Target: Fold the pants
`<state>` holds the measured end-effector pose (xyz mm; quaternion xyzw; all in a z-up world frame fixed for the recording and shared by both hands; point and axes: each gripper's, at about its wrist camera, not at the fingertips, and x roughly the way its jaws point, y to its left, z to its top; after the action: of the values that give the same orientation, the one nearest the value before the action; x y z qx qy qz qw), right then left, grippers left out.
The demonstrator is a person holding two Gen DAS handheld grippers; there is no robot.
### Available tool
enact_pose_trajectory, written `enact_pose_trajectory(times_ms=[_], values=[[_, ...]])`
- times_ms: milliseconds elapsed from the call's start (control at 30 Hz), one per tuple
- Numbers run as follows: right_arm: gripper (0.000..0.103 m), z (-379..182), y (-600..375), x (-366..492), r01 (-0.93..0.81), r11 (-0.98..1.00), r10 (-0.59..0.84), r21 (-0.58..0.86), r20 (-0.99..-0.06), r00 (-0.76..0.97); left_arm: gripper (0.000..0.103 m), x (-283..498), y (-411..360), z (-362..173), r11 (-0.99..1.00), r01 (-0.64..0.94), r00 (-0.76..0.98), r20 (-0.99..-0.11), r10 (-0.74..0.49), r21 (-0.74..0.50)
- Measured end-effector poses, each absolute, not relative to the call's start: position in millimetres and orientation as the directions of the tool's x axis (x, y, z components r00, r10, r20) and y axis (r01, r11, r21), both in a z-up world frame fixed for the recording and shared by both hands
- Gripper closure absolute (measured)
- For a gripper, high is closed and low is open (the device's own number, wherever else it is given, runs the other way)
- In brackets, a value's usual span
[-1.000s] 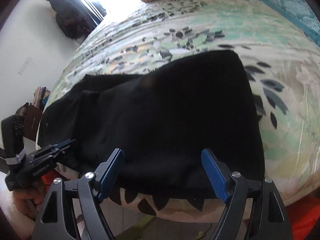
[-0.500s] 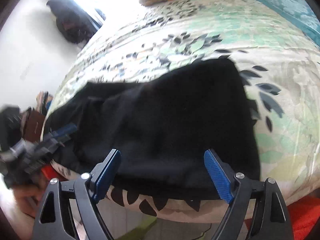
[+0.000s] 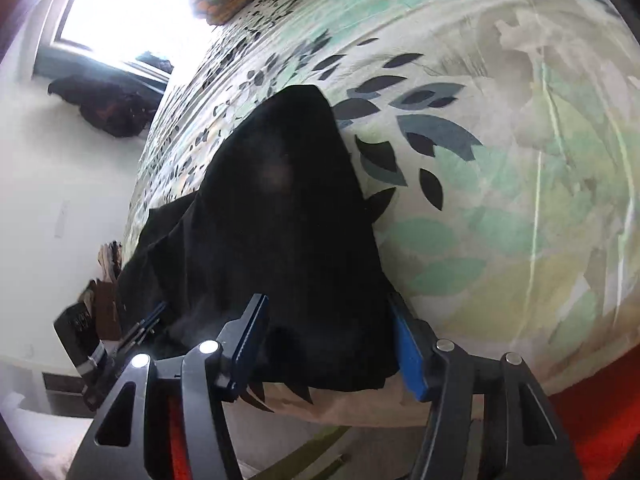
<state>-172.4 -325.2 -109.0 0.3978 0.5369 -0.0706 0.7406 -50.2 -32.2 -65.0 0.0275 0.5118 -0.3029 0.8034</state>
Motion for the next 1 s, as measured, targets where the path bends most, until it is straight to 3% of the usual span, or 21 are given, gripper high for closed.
enact_pose_trajectory(times_ms=[100, 167, 267, 367, 433, 500, 533, 633, 767, 900, 967, 1000], values=[[0.044, -119, -337, -185, 0.572, 0.558, 0.37, 0.601, -0.797, 0.477, 0.082, -49, -30, -65, 0.81, 0.516, 0.288, -0.835, -0.469, -0.277], [0.043, -114, -336, -184, 0.565, 0.593, 0.359, 0.574, -0.817, 0.452, 0.082, -50, -28, -66, 0.809, 0.518, 0.288, -0.834, -0.471, -0.278], [0.031, -102, -335, -181, 0.564, 0.664, 0.268, 0.49, -0.861, 0.432, 0.082, -49, -26, -67, 0.808, 0.517, 0.287, -0.832, -0.475, -0.283], [0.031, -110, -334, -176, 0.534, 0.652, 0.344, 0.539, -0.837, 0.425, 0.082, -47, -25, -68, 0.809, 0.512, 0.286, -0.831, -0.478, -0.29], [0.055, -115, -324, -168, 0.484, 0.674, 0.412, 0.559, -0.827, 0.383, 0.082, -48, -26, -69, 0.809, 0.515, 0.288, -0.832, -0.474, -0.283], [0.076, -108, -318, -167, 0.463, 0.734, 0.358, 0.497, -0.863, 0.357, 0.082, -48, -27, -68, 0.81, 0.515, 0.288, -0.834, -0.471, -0.28], [0.083, -103, -322, -170, 0.463, 0.698, 0.384, 0.546, -0.832, 0.401, 0.082, -49, -28, -67, 0.812, 0.51, 0.285, -0.835, -0.47, -0.283], [0.086, -80, -323, -174, 0.439, 0.711, 0.35, 0.549, -0.818, 0.457, 0.084, -55, -37, -65, 0.801, 0.524, 0.26, -0.842, -0.473, -0.289], [0.087, -76, -313, -174, 0.438, 0.811, 0.229, 0.388, -0.9, 0.372, 0.084, -65, -49, -66, 0.785, 0.579, 0.279, -0.852, -0.444, -0.219], [0.085, -89, -309, -161, 0.441, 0.84, 0.185, 0.318, -0.93, 0.319, 0.084, -55, -37, -69, 0.784, 0.535, 0.236, -0.835, -0.497, -0.316], [0.075, -93, -313, -162, 0.45, 0.833, 0.189, 0.323, -0.929, 0.318, 0.084, -52, -28, -66, 0.788, 0.494, 0.222, -0.823, -0.523, -0.368], [0.056, -94, -316, -164, 0.47, 0.822, 0.181, 0.321, -0.93, 0.319, 0.078, -51, -23, -63, 0.794, 0.468, 0.221, -0.818, -0.53, -0.388]])
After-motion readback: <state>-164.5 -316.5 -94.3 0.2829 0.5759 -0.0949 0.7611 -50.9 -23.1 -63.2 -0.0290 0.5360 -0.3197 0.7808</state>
